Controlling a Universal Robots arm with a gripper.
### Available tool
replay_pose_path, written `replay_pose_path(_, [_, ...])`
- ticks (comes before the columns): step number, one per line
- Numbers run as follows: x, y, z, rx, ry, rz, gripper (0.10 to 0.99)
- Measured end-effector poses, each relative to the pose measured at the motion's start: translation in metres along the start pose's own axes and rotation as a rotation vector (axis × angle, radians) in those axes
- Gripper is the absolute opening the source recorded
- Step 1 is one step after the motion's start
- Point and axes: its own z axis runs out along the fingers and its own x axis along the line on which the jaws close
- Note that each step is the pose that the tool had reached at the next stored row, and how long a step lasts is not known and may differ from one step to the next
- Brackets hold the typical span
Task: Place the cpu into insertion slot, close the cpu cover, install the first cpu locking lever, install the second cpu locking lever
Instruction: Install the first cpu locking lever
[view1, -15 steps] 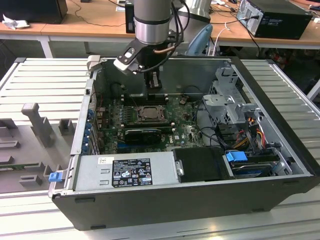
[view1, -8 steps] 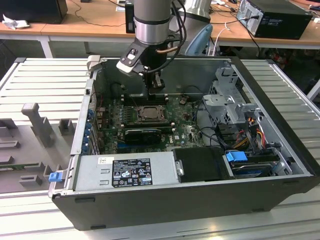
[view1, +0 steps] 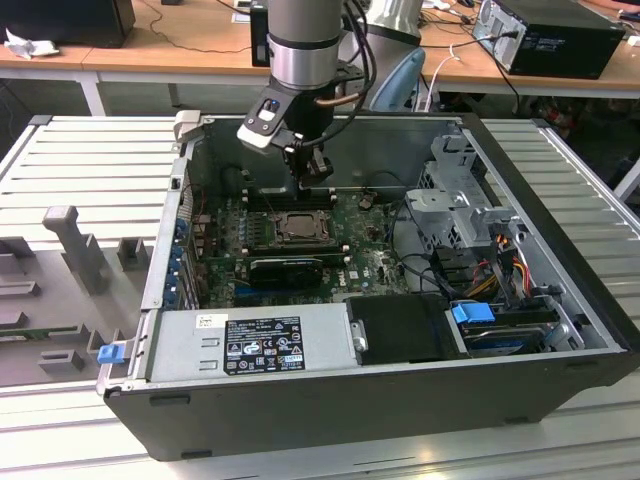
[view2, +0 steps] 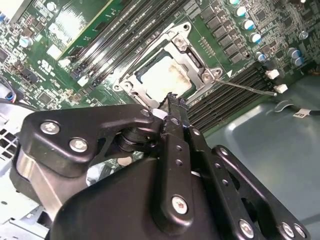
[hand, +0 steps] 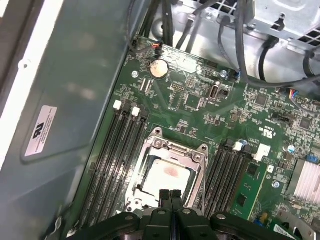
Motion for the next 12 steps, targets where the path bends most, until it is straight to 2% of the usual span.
replay_pose_path(12, [0.0000, 0.0000, 0.0000, -0.001, 0.0023, -0.089, 0.106])
